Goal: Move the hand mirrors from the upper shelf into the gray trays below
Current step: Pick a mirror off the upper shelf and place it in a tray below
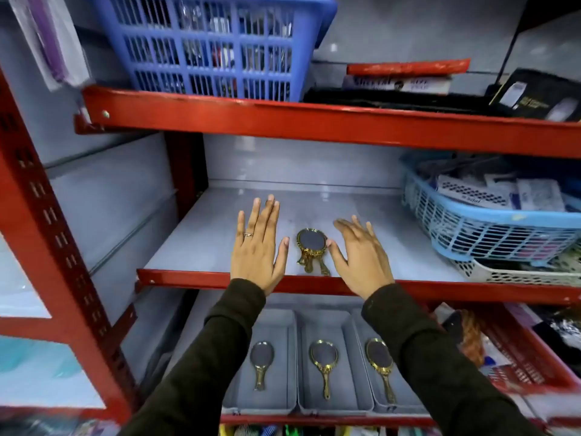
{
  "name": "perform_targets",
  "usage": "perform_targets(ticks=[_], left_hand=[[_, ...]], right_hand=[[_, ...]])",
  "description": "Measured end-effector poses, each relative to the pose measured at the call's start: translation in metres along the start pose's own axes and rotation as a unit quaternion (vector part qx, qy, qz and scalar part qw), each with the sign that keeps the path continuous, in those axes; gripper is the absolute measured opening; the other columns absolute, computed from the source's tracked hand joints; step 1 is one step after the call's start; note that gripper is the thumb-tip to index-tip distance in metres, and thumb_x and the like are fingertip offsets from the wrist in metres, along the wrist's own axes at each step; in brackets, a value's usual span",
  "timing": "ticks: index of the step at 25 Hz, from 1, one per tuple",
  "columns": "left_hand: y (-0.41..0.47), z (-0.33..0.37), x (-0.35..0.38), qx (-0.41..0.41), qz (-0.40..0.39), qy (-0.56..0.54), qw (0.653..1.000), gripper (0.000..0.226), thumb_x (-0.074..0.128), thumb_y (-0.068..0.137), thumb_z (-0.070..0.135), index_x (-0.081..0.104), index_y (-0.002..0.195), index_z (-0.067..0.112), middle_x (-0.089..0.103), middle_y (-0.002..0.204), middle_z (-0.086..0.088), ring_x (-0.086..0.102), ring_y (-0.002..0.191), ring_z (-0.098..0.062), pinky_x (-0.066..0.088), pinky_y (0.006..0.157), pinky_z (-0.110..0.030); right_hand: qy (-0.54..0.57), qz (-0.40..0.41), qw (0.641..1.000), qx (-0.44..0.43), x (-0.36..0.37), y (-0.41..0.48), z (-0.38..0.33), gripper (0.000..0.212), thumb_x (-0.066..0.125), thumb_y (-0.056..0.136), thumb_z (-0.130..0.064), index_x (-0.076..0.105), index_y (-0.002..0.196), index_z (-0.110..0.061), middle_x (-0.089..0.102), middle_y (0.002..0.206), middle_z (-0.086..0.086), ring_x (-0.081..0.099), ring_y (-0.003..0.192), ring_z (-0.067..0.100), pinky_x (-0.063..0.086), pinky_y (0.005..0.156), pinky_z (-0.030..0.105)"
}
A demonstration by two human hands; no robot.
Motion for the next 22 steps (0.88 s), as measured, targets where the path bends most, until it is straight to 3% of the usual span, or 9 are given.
perform_targets(ticks=[2, 4, 8, 11, 15, 17, 19, 22], left_hand=[[0.003, -0.005, 0.018, -0.013, -0.024, 0.01, 1.0, 0.068, 0.03, 0.095, 0.041, 0.016, 0.155, 0.011, 0.011, 0.163, -0.005, 0.006, 0.151, -0.022, 0.003, 0.123, -0.043], [-0.003, -0.01, 0.041, -0.015, -0.053, 0.029, 0.998, 0.069, 0.027, 0.095, 0.042, 0.016, 0.155, 0.011, 0.01, 0.163, -0.005, 0.005, 0.151, -0.021, 0.004, 0.123, -0.042], [-0.006, -0.017, 0.063, -0.012, -0.06, 0.045, 0.997, 0.07, 0.027, 0.094, 0.044, 0.016, 0.155, 0.012, 0.01, 0.163, -0.006, 0.005, 0.151, -0.023, 0.005, 0.122, -0.042], [-0.004, -0.018, 0.063, -0.003, -0.047, 0.042, 0.998, 0.07, 0.031, 0.092, 0.042, 0.017, 0.154, 0.013, 0.013, 0.162, -0.006, 0.008, 0.151, -0.025, 0.006, 0.122, -0.042], [-0.005, -0.016, 0.061, -0.001, -0.038, 0.034, 0.999, 0.071, 0.033, 0.09, 0.039, 0.017, 0.154, 0.012, 0.016, 0.162, -0.006, 0.012, 0.15, -0.027, 0.007, 0.122, -0.043], [-0.005, -0.016, 0.06, -0.005, -0.04, 0.034, 0.999, 0.071, 0.032, 0.09, 0.039, 0.016, 0.154, 0.011, 0.016, 0.162, -0.006, 0.011, 0.15, -0.027, 0.009, 0.122, -0.044], [-0.005, -0.017, 0.059, -0.009, -0.048, 0.033, 0.998, 0.072, 0.033, 0.09, 0.038, 0.016, 0.154, 0.011, 0.015, 0.162, -0.006, 0.011, 0.151, -0.027, 0.01, 0.122, -0.045], [-0.003, -0.017, 0.058, -0.011, -0.054, 0.036, 0.998, 0.073, 0.033, 0.089, 0.04, 0.016, 0.154, 0.011, 0.015, 0.162, -0.006, 0.011, 0.15, -0.028, 0.008, 0.122, -0.044]], right_hand=[[0.012, -0.019, 0.999, 0.024, 0.013, 0.007, 0.003, 0.043, 0.044, 0.095, -0.037, 0.062, 0.127, -0.016, 0.067, 0.127, 0.006, 0.059, 0.121, 0.025, 0.043, 0.106, 0.035], [0.014, -0.062, 0.995, 0.076, 0.025, 0.011, 0.006, 0.037, 0.049, 0.092, -0.037, 0.069, 0.117, -0.018, 0.074, 0.114, 0.004, 0.067, 0.103, 0.025, 0.052, 0.091, 0.034], [0.065, -0.154, 0.968, 0.186, 0.053, 0.023, 0.017, 0.033, 0.062, 0.084, -0.043, 0.076, 0.1, -0.018, 0.076, 0.101, 0.006, 0.07, 0.093, 0.027, 0.057, 0.083, 0.035], [0.073, -0.192, 0.955, 0.212, 0.07, 0.032, 0.022, 0.028, 0.069, 0.078, -0.044, 0.077, 0.081, -0.018, 0.076, 0.085, 0.005, 0.07, 0.081, 0.025, 0.058, 0.077, 0.034], [0.101, -0.211, 0.936, 0.262, 0.079, 0.043, 0.029, 0.026, 0.078, 0.071, -0.035, 0.076, 0.081, -0.012, 0.074, 0.079, 0.006, 0.068, 0.072, 0.022, 0.058, 0.072, 0.032], [0.202, -0.227, 0.897, 0.32, 0.08, 0.045, 0.031, 0.027, 0.083, 0.067, -0.026, 0.076, 0.082, -0.005, 0.071, 0.069, 0.007, 0.062, 0.055, 0.018, 0.054, 0.062, 0.028], [0.334, -0.236, 0.833, 0.373, 0.077, 0.042, 0.03, 0.033, 0.085, 0.066, -0.013, 0.075, 0.09, 0.006, 0.063, 0.06, 0.01, 0.05, 0.042, 0.016, 0.049, 0.052, 0.027], [0.437, -0.23, 0.775, 0.395, 0.067, 0.039, 0.03, 0.036, 0.083, 0.071, -0.007, 0.072, 0.1, 0.01, 0.059, 0.061, 0.009, 0.05, 0.043, 0.012, 0.049, 0.043, 0.02]])
Point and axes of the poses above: each hand's wrist, its own y-axis towards the middle knuckle, its own x-axis out of the palm, z = x × y, the point moved 3 cm from there along y, towards the middle knuckle
